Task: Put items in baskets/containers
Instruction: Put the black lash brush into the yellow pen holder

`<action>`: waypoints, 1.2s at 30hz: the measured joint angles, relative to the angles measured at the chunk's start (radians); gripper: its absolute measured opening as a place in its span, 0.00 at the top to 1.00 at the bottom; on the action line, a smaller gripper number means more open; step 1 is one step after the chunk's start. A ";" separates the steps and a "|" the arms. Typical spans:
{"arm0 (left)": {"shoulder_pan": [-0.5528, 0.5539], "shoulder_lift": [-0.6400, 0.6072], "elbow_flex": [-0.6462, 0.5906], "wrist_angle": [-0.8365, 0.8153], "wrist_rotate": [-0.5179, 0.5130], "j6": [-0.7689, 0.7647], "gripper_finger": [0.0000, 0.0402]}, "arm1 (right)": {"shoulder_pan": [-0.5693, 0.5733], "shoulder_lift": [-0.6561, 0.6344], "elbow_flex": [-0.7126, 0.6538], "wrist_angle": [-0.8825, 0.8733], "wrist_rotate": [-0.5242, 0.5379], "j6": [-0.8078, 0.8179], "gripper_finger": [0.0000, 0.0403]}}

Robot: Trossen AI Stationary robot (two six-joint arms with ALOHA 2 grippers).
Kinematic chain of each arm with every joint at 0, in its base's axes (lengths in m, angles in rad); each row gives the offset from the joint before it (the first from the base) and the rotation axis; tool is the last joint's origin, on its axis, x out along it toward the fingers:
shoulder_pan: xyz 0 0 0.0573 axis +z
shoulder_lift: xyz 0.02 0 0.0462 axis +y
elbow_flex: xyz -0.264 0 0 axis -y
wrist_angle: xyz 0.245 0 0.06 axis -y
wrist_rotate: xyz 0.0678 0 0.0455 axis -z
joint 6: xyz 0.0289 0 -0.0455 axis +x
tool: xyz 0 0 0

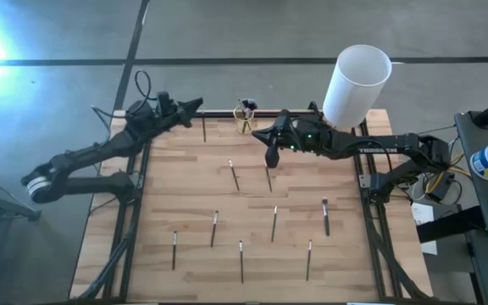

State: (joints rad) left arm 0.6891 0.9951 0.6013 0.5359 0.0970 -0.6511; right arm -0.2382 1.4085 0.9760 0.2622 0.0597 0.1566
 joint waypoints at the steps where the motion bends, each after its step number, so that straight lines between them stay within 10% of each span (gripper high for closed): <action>1: 0.000 0.028 0.002 0.039 0.010 -0.004 1.00 | 0.000 -0.011 0.000 -0.001 0.004 0.000 0.98; 36: -0.004 0.759 0.418 0.402 0.102 0.179 1.00 | 0.009 -0.225 -0.029 -0.163 0.075 0.026 0.98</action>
State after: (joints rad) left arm 0.6853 1.7545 1.0192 0.9379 0.1992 -0.4720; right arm -0.2290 1.1834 0.9474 0.0989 0.1345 0.1829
